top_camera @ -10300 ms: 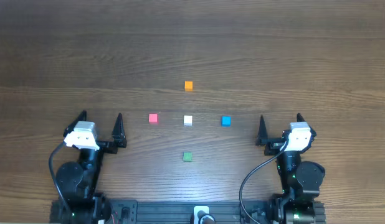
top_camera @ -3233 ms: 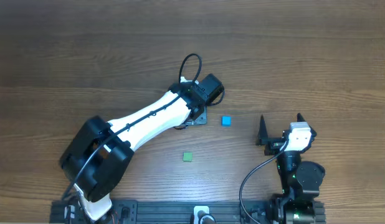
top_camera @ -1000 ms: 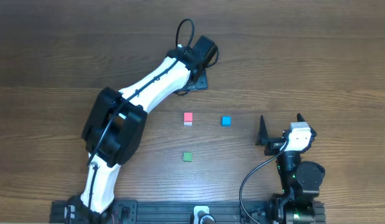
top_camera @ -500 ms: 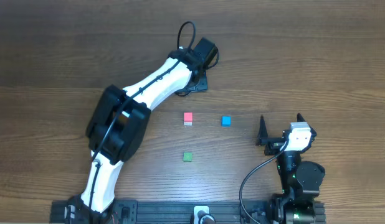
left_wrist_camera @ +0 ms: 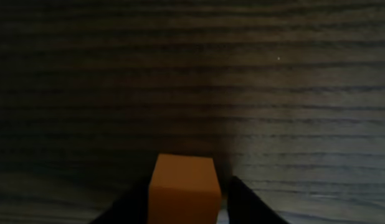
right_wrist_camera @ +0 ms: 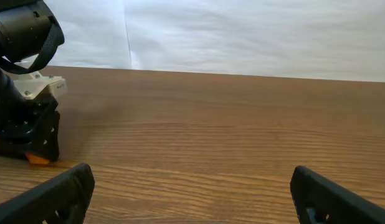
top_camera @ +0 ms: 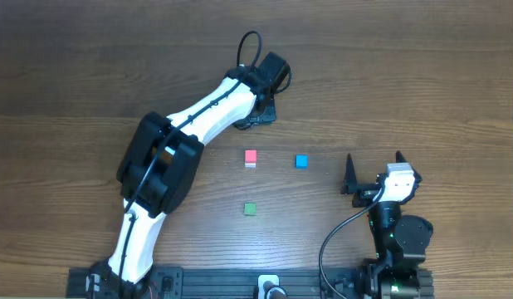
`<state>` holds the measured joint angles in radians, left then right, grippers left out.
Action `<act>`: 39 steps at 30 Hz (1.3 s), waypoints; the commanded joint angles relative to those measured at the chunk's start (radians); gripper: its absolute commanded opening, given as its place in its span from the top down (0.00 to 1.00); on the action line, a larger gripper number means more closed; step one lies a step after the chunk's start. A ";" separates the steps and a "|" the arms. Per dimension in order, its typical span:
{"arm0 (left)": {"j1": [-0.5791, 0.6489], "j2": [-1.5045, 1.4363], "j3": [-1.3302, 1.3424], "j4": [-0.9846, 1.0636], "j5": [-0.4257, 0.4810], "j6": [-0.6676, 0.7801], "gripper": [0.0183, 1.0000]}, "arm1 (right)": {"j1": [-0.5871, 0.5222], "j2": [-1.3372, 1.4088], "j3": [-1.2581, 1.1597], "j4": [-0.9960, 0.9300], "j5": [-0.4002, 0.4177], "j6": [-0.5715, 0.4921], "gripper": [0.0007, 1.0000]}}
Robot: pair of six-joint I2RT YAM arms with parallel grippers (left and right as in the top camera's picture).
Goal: Stack Cubes
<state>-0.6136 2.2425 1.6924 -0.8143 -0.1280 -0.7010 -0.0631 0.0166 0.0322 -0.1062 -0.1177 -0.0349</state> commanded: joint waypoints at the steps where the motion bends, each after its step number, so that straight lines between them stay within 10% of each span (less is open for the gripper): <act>1: 0.010 0.016 0.012 0.006 0.003 0.006 0.73 | -0.003 -0.004 -0.008 0.002 0.006 -0.007 0.01; 15: 0.005 -0.154 0.011 -0.066 -0.023 0.005 0.97 | -0.003 -0.004 -0.008 0.001 0.006 -0.007 0.01; 39: -0.175 -0.404 -0.286 -0.111 -0.071 -0.145 0.98 | -0.003 -0.004 -0.008 0.002 0.006 -0.007 0.01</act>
<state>-0.7883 1.8408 1.4155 -0.9291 -0.1772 -0.8249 -0.0631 0.0166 0.0322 -0.1062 -0.1173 -0.0353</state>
